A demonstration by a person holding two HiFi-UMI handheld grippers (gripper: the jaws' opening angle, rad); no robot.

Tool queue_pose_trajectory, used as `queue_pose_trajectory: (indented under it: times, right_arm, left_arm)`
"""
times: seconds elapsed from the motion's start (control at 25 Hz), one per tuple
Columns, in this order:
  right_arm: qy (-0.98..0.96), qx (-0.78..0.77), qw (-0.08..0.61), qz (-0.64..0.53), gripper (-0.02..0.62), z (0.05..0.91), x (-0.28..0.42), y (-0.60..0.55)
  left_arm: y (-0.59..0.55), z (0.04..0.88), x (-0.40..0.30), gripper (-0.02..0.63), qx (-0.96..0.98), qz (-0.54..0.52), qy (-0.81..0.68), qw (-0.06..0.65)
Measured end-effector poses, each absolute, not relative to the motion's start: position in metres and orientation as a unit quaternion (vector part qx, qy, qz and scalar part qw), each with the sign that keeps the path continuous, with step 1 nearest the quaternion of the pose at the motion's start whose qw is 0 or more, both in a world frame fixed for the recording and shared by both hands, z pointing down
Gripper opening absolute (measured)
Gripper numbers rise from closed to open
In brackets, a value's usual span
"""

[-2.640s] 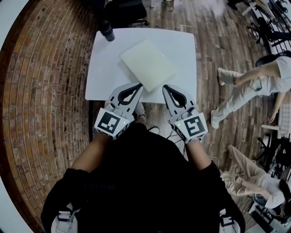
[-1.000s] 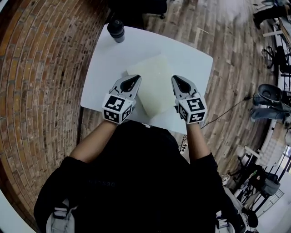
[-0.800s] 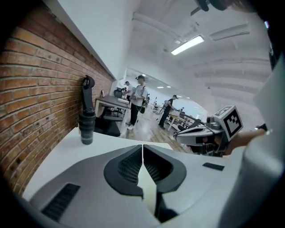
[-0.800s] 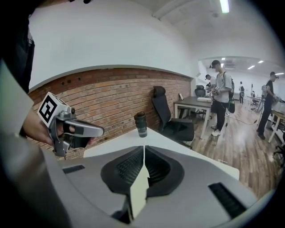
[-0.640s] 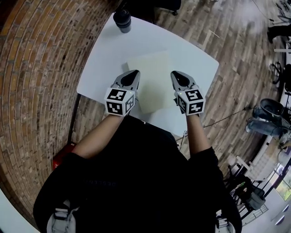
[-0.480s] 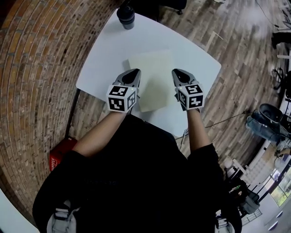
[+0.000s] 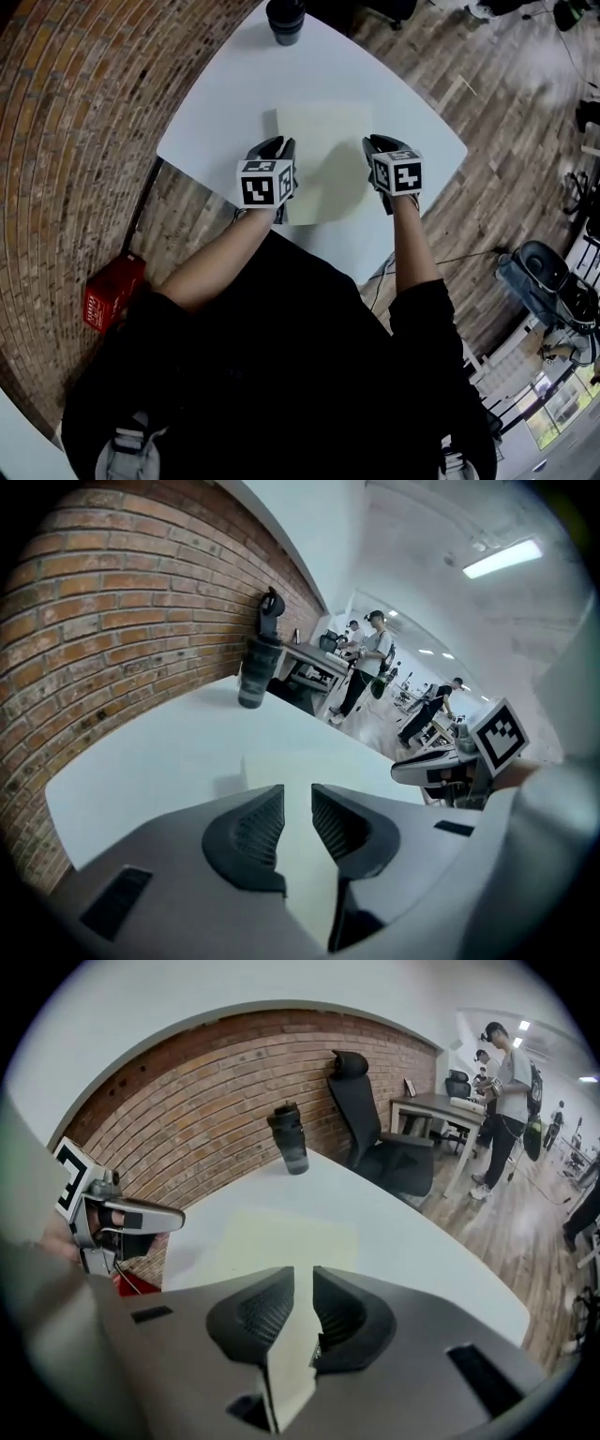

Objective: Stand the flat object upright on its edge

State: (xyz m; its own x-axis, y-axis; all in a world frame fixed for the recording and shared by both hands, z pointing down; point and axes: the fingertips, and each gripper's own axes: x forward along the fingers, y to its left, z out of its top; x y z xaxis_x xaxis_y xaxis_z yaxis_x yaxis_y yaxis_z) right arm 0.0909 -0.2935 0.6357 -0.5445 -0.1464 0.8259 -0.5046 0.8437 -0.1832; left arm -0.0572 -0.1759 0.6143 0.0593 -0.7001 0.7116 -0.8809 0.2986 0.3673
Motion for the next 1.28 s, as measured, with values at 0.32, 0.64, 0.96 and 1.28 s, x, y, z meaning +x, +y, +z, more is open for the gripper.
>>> queue_pose_trajectory:
  times: [0.32, 0.64, 0.96, 1.28]
  right_arm:
    - [-0.816, 0.196, 0.473, 0.269, 0.190, 0.666, 0.093, -0.314]
    - [-0.792, 0.181, 0.488, 0.318, 0.295, 0.690, 0.093, -0.316]
    - [-0.776, 0.150, 0.476, 0.386, 0.296, 0.704, 0.078, -0.307]
    - [-0.768, 0.155, 0.463, 0.414, 0.301, 0.713, 0.080, -0.307]
  left_arm:
    - [-0.177, 0.651, -0.072, 0.179, 0.549, 0.111, -0.671, 0.485]
    - [-0.184, 0.674, -0.072, 0.244, 0.540, 0.108, -0.652, 0.520]
    - [-0.187, 0.689, -0.072, 0.247, 0.544, 0.111, -0.634, 0.539]
    - [-0.189, 0.698, -0.070, 0.250, 0.548, 0.115, -0.624, 0.545]
